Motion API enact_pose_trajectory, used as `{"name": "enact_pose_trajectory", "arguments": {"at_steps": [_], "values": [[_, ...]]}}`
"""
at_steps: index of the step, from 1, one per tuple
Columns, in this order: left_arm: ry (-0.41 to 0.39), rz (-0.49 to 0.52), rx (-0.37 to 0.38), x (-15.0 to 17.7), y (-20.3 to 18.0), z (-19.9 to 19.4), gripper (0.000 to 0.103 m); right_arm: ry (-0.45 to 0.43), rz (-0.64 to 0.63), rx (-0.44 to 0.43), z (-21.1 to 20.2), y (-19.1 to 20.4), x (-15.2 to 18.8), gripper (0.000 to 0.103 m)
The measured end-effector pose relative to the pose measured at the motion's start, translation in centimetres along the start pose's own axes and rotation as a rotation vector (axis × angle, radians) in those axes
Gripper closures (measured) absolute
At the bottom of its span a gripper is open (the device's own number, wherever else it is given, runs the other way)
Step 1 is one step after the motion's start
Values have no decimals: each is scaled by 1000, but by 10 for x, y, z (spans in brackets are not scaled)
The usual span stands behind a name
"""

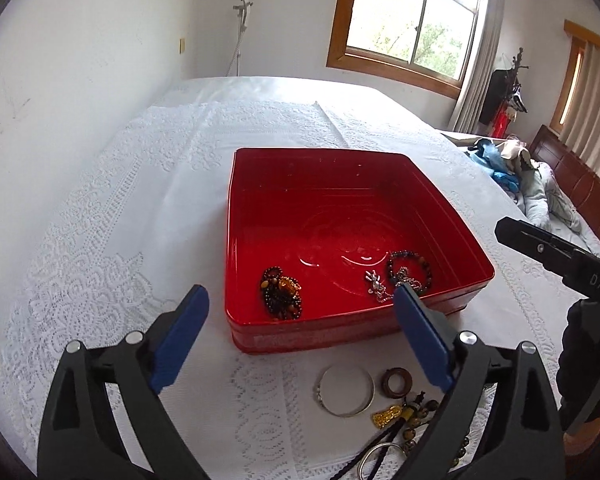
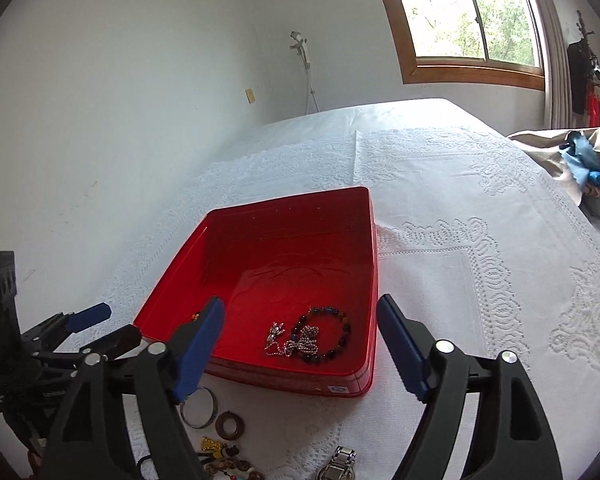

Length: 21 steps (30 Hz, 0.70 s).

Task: Organize jewelry
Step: 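Lift both items into the red box and open both tools, then withdraw both tools from the red box back over the jewelry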

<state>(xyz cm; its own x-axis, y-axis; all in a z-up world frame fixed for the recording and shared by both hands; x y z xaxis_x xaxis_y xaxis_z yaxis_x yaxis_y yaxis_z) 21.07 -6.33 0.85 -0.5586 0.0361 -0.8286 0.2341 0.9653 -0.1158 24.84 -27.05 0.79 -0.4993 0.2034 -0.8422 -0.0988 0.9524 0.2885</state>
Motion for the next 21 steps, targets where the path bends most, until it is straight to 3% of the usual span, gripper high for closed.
{"name": "enact_pose_trajectory", "arguments": {"at_steps": [6,12,17,21], "values": [[104,-74,41,16,12,-1,10,30,15,34,-5,-5,7,14],[212,-187,44,56,32,-14,10,122,49,51,-12,-8,34,10],[227,-173,-44,80,44,-29,10,252,69,55,-16,-12,68,10],[222,-174,-85,91,48,-38,10,316,38,89,-18,-14,87,22]]}}
Point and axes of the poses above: each gripper's, at about its wrist camera, not at the fingertips, and z roughly the way its jaws point, y to its left, x to its underside, the point moved 3 cm from there along z, roughly the way its jaws point, and after that the axes turned 10 degrees about -y, right-handed, at the moved point
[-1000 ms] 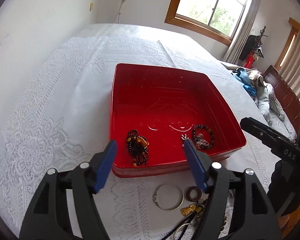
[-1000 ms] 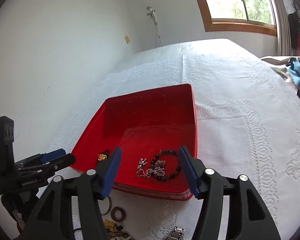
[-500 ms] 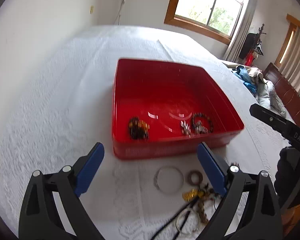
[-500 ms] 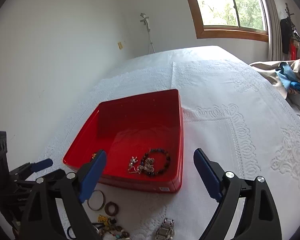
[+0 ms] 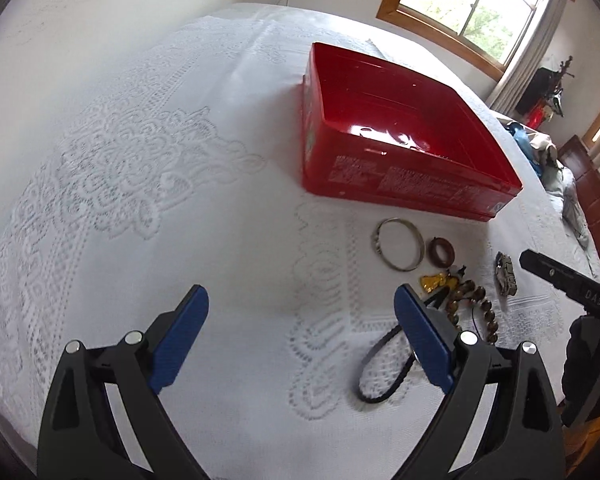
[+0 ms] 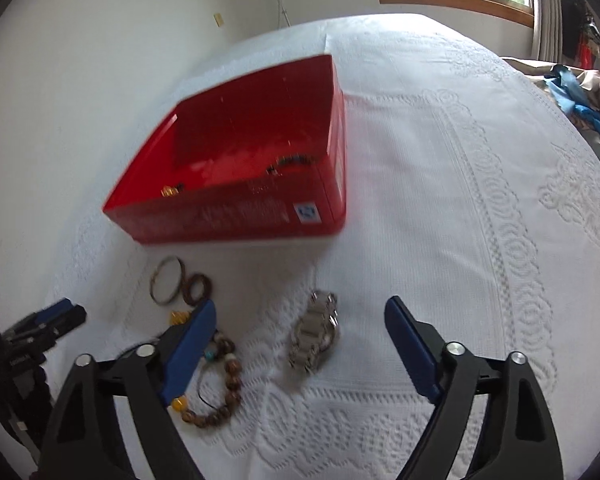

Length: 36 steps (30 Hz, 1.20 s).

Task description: Organize jewelry

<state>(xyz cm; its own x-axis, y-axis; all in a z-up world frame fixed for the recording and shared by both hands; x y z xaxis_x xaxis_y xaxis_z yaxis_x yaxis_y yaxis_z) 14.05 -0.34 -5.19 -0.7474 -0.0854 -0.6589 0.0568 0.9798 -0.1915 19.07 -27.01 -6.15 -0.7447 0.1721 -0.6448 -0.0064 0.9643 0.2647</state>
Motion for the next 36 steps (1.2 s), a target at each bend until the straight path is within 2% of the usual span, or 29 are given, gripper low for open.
{"name": "enact_pose_trajectory", "arguments": {"at_steps": [4,8,11,15,23,24,25,26,36], "values": [[0,24,-23,4,-5,-3,10,30,1,17,4,-1,6,35],[4,60,-26,11,-18,-3,10,66,-16,51,17,2,11,44],[13,51,-12,16,-21,-3,10,75,-37,93,23,4,16,52],[23,58,12,21,-30,-7,10,42,-115,163,25,11,21,72],[84,104,85,34,-64,-8,12,32,-61,120,12,0,30,72],[94,111,90,36,-68,-7,15,33,-56,110,9,-1,32,72],[106,121,90,38,-71,-5,23,34,-53,102,7,-2,33,72],[115,127,89,40,-74,-4,26,34,-51,98,6,-3,33,72],[149,172,83,50,-88,7,26,39,-40,63,2,-4,38,72]]}}
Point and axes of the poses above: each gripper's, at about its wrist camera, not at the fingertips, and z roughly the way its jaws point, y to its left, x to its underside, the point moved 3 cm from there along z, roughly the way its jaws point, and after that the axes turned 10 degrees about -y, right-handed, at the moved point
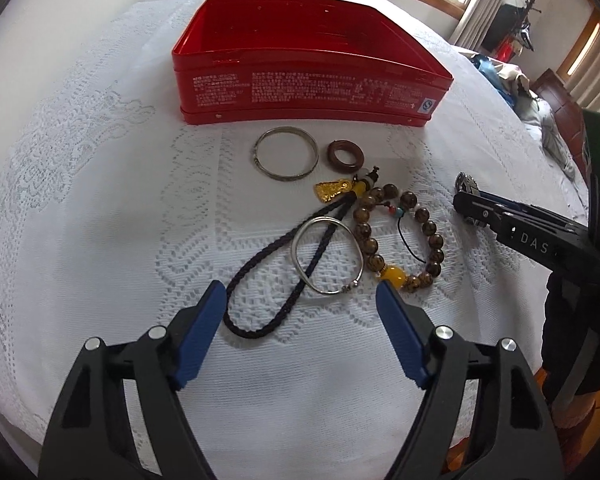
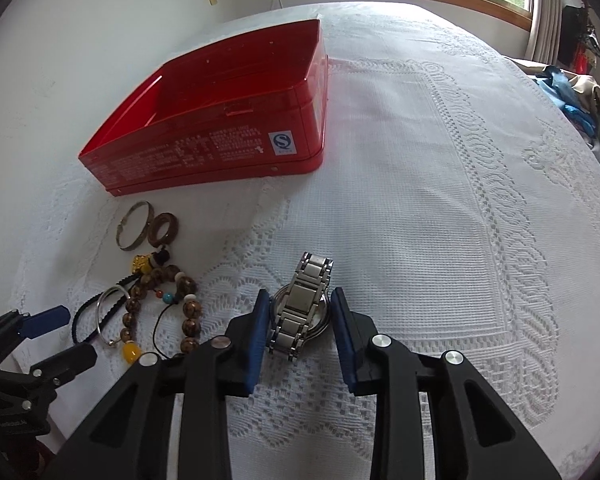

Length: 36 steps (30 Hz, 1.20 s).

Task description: Organize jewelry

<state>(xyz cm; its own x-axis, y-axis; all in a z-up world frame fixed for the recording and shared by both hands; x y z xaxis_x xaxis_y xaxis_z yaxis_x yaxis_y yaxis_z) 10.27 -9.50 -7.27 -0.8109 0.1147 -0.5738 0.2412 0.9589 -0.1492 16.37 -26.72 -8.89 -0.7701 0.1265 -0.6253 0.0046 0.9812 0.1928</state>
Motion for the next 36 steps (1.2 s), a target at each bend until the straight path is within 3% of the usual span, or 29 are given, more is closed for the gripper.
{"name": "enact_pose_trajectory", "arguments": {"at_steps": [6,10,14,23,24,25,30,36], "values": [[13,58,-36,0,-12,13,27,8,20,-23,0,-5,-2,72],[14,103,-72,0,-19,24,35,12,25,-31,1,-7,-2,72],[-2,125,-71,-6,-24,24,61,14,29,-37,1,-8,-3,72],[-48,82,-10,-10,-13,2,63,16,29,-35,-2,-7,-2,72],[-63,76,-10,-12,-11,-3,82,17,25,-34,-2,-6,-2,72],[-69,64,0,-15,-7,-8,95,18,21,-34,-3,-5,-2,72],[-102,24,-15,-22,9,-19,94,42,31,-81,-5,2,-1,72],[-76,-23,-14,-25,25,-7,92,56,24,-80,-1,8,1,72]]}}
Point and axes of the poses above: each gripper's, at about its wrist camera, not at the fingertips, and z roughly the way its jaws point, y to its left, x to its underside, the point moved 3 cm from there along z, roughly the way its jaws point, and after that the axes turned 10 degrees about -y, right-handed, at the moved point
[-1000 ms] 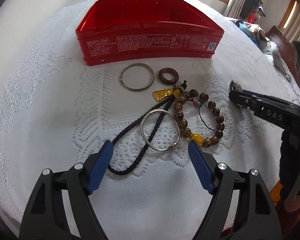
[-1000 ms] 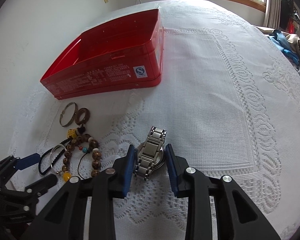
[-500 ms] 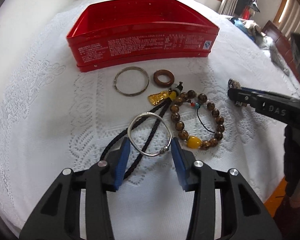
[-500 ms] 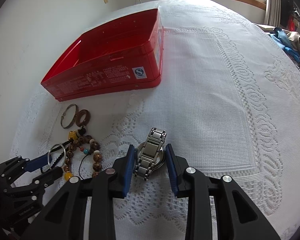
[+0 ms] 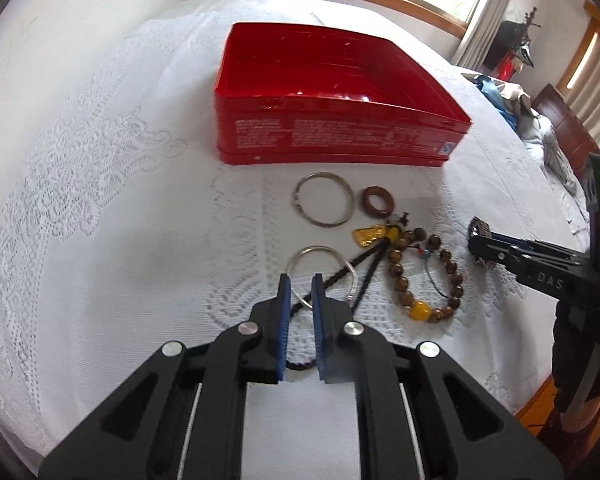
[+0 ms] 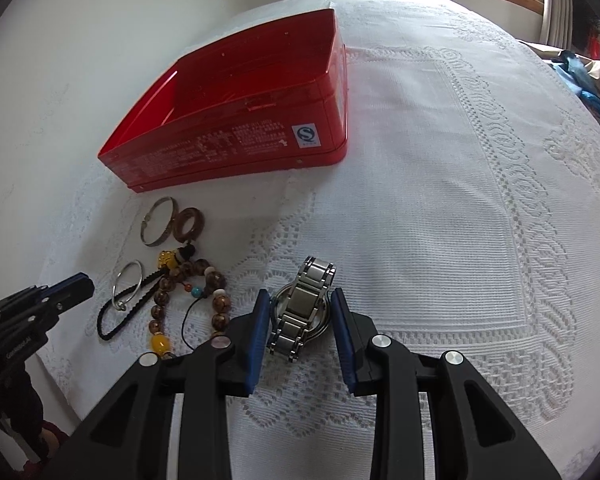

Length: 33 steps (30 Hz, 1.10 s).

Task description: Organize jewelry

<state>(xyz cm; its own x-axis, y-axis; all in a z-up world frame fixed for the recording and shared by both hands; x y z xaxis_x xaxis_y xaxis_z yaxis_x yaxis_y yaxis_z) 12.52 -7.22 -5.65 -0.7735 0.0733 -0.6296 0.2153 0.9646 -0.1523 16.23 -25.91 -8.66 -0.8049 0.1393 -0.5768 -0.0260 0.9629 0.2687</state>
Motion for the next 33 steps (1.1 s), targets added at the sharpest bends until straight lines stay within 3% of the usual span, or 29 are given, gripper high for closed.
{"name": "enact_pose_trajectory", "arguments": {"at_steps": [1,3,5,9,13,14,17,20,23,33], "values": [[3,-5,-10,-1,2,2,89,1,1,0,1,0,0,72],[7,-9,-19,-1,3,5,62,2,1,1,2,1,-1,72],[2,-4,-34,-3,2,7,50,5,-2,3,5,3,-2,72],[21,30,-24,-7,-7,17,47,6,-3,7,8,3,-3,72],[67,69,-25,-3,-13,36,51,6,-1,2,9,2,-3,72],[83,67,-16,-2,-13,42,60,7,0,0,10,2,-4,72],[77,75,-32,-2,-13,46,65,7,4,-5,9,-1,-3,72],[75,48,-17,-4,-9,44,88,6,4,-4,9,-1,-3,72],[80,4,7,-6,-1,43,98,6,7,-5,9,-2,-3,72],[30,-78,79,-10,27,15,100,8,5,-5,8,-5,-3,72]]}}
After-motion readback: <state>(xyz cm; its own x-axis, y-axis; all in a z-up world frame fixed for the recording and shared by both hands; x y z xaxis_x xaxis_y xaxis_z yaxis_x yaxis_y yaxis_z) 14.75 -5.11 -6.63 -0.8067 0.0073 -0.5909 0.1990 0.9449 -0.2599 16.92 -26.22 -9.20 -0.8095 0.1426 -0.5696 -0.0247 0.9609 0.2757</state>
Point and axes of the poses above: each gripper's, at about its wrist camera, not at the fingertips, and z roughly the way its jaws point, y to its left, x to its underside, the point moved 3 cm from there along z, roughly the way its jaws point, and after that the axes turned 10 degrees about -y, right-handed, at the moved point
